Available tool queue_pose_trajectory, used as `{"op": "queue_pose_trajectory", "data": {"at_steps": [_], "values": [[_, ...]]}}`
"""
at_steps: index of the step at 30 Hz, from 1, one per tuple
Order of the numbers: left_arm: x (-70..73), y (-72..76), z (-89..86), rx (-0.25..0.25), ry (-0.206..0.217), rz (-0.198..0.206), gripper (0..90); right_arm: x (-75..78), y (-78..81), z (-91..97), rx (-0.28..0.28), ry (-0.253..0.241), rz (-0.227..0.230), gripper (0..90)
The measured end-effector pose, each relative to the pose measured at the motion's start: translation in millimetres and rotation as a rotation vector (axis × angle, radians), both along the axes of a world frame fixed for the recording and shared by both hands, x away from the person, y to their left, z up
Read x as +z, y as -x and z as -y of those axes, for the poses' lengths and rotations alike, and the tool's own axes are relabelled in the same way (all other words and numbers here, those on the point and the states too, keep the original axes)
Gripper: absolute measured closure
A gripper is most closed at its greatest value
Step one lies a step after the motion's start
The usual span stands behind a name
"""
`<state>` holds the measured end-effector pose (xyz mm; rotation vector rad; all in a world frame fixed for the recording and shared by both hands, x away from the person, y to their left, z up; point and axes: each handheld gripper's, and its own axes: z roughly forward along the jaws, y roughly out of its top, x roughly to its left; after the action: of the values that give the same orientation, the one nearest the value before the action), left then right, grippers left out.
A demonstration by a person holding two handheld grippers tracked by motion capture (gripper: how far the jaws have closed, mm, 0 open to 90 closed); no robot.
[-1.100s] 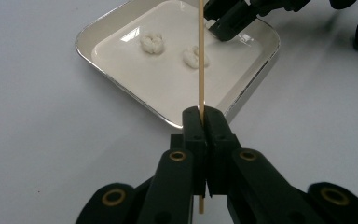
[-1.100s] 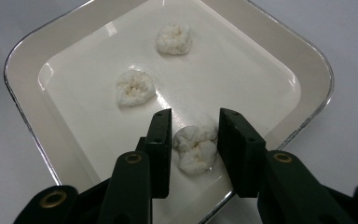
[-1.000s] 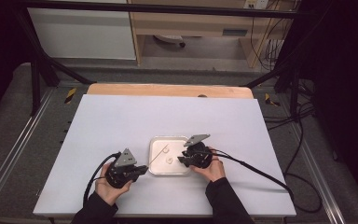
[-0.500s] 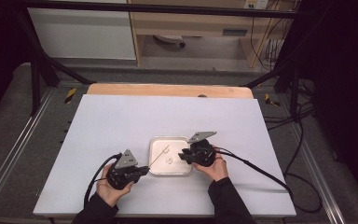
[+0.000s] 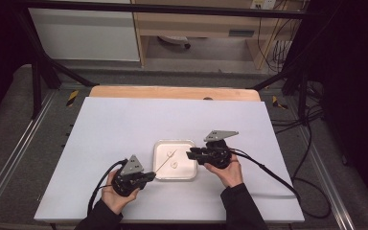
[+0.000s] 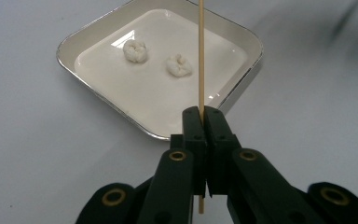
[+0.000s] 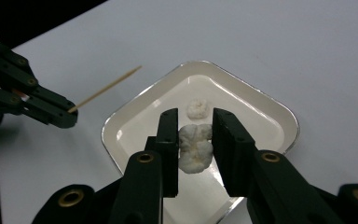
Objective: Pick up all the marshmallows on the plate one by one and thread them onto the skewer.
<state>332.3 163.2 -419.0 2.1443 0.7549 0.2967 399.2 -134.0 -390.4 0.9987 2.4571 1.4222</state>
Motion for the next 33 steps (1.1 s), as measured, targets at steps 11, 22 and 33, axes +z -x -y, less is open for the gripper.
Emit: {"op": "queue_pose_trajectory", "data": {"at_steps": [11,22,33], "values": [[1.1,4.3,4.3,-0.011,0.011,0.017,88.7,15.3,5.1,4.4,0.031,-0.189,-0.013,72.9],[2.8,8.8,9.9,-0.019,0.026,0.039,88.7,15.7,-2.9,2.4,0.019,-0.306,-0.058,72.9],[3.4,10.0,10.8,-0.014,0.042,0.051,88.7,10.8,-4.4,-2.3,0.042,-0.343,-0.092,72.9]]}}
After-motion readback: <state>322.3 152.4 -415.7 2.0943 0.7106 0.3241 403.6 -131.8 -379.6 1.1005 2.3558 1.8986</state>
